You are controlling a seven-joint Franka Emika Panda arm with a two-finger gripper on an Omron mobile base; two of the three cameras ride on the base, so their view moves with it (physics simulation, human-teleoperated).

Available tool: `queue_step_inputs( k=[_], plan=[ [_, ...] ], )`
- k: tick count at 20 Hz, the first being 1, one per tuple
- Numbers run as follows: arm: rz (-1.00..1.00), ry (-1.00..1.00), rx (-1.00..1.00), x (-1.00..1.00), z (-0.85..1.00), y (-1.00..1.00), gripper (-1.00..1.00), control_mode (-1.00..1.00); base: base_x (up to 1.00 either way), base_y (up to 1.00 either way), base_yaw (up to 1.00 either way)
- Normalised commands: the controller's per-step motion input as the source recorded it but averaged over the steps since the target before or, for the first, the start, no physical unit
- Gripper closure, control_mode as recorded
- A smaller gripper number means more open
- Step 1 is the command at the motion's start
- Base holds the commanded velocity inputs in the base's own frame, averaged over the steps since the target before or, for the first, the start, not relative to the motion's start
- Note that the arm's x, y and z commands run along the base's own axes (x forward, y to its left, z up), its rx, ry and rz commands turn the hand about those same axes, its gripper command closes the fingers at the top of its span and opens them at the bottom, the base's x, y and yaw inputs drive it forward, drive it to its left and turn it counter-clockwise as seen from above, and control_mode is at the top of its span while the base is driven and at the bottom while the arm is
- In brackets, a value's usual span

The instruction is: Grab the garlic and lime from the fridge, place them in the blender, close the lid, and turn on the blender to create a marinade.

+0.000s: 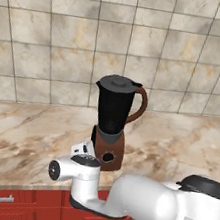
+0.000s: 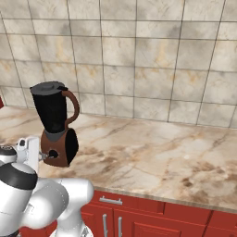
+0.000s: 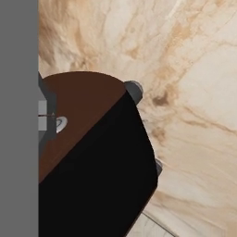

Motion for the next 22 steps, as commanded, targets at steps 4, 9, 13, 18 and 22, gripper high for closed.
queue_step_inputs(
  k=[4, 9, 13, 18, 22],
  plan=[
    [0.05, -0.08, 0.00, 0.56, -0.30, -0.16, 1.00, -1.00, 0.00, 0.00, 0.00],
    [0.07, -0.06, 0.00, 0.60, -0.28, -0.26, 1.00, -1.00, 0.00, 0.00, 0.00],
    [0.18, -0.06, 0.00, 0.18, -0.08, -0.46, 1.00, -1.00, 0.00, 0.00, 0.00],
    [0.08, 0.00, 0.00, 0.06, 0.00, -0.22, 1.00, -1.00, 0.00, 0.00, 0.00],
    [0.12, 0.00, 0.00, 0.05, 0.00, -0.39, 1.00, -1.00, 0.00, 0.00, 0.00]
  ],
)
